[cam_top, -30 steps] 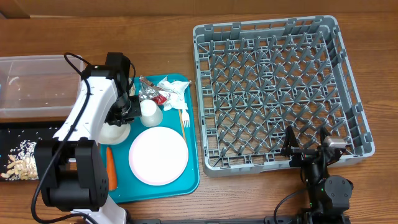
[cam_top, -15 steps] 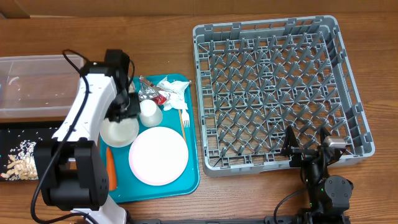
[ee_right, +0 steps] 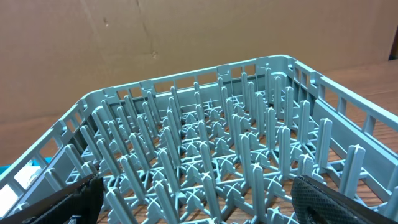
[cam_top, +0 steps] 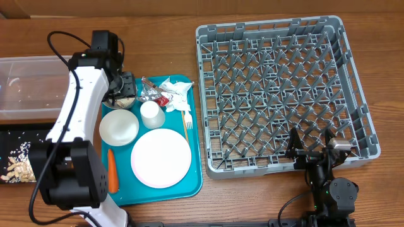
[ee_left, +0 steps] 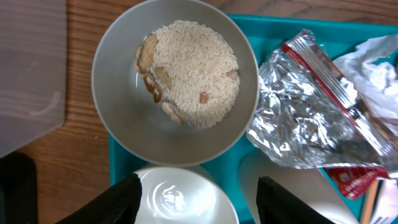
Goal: Sort waste into correct bins and load items into the dishwasher rack
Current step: 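Grasp the rim of the grey rice bowl with the left gripper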
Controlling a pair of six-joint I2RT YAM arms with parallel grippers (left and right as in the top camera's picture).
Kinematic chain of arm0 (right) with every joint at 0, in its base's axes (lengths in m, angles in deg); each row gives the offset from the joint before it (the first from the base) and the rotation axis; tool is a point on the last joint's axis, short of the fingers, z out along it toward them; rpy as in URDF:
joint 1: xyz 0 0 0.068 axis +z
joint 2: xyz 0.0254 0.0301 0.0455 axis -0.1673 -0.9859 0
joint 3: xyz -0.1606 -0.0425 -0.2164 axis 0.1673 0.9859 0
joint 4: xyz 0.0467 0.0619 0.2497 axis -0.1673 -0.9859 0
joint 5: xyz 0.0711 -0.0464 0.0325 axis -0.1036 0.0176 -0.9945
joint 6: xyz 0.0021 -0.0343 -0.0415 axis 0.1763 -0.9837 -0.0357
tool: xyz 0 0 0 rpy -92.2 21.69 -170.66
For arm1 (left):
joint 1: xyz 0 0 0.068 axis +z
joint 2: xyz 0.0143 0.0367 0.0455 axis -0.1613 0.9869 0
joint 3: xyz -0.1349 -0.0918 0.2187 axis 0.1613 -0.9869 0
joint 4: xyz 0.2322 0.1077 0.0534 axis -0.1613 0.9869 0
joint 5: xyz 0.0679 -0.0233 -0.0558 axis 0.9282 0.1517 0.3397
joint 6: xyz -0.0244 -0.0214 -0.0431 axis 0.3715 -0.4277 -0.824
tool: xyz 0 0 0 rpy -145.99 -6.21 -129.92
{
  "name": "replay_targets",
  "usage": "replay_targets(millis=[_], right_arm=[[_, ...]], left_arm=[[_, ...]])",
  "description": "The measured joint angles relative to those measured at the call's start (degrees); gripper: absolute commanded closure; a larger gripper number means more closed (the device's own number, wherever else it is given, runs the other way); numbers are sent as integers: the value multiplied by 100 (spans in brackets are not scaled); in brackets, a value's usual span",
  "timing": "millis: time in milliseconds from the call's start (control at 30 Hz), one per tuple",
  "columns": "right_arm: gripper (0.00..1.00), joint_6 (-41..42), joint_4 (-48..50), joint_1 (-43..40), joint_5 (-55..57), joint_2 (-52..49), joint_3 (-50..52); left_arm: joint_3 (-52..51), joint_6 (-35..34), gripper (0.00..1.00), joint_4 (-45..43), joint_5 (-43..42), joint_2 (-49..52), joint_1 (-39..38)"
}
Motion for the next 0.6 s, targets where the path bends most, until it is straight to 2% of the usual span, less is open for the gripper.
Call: replay_targets(millis=[300, 600], right_arm=[[0, -2, -2, 0, -2, 0, 0], [0, -2, 2, 0, -4, 0, 0]], left_arm=[[0, 505, 41, -186, -538, 516, 195], [0, 654, 45, -426, -636, 933, 195]])
